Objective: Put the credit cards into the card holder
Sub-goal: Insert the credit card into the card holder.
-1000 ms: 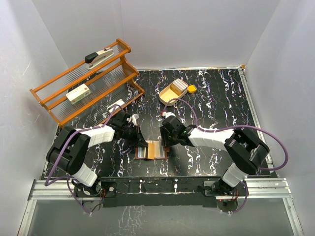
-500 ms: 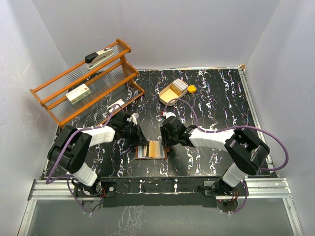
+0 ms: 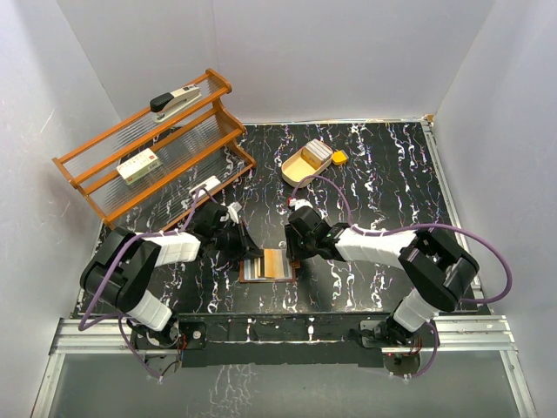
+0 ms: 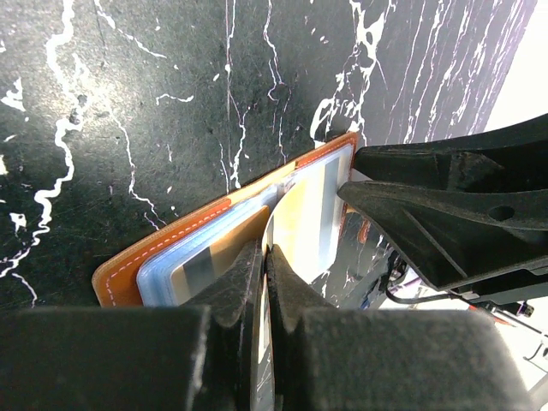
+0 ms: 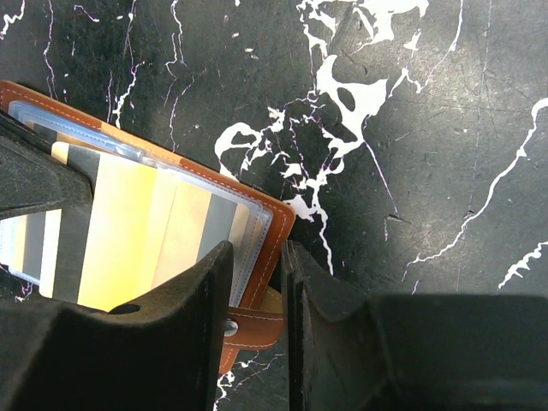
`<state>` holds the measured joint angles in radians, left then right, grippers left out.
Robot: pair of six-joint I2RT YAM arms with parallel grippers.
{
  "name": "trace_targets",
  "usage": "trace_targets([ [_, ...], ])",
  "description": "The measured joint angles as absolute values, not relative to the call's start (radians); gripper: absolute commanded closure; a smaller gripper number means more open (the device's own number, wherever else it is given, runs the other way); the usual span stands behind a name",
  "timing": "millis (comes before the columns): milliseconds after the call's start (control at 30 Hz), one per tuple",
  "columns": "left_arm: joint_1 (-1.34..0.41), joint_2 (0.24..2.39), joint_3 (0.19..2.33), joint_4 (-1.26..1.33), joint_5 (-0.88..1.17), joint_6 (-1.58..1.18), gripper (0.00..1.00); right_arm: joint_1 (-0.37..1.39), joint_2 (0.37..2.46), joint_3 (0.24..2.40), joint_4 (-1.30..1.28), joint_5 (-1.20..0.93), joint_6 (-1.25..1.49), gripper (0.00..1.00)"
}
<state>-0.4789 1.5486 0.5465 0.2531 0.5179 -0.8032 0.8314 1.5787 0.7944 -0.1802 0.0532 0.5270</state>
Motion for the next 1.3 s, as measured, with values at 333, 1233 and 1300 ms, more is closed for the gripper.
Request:
trace_targets([
  [333, -0.479, 1.548, 0.485, 0.379, 0.522, -0.875, 0.9, 0.831, 1.575, 0.791, -0.179, 0.051, 0.554, 0.7],
  [1233, -0.48, 1.356, 0.543, 0.085, 0.416, -0.801, 0.45, 0.831, 1.446, 0.768, -0.228, -0.056, 0.59, 0.56],
  [1300, -0.48, 1.351, 0.554, 0.067, 0.406, -0.795, 0.45, 0.831, 1.456, 0.768, -0.223, -0.062, 0.589, 0.56],
])
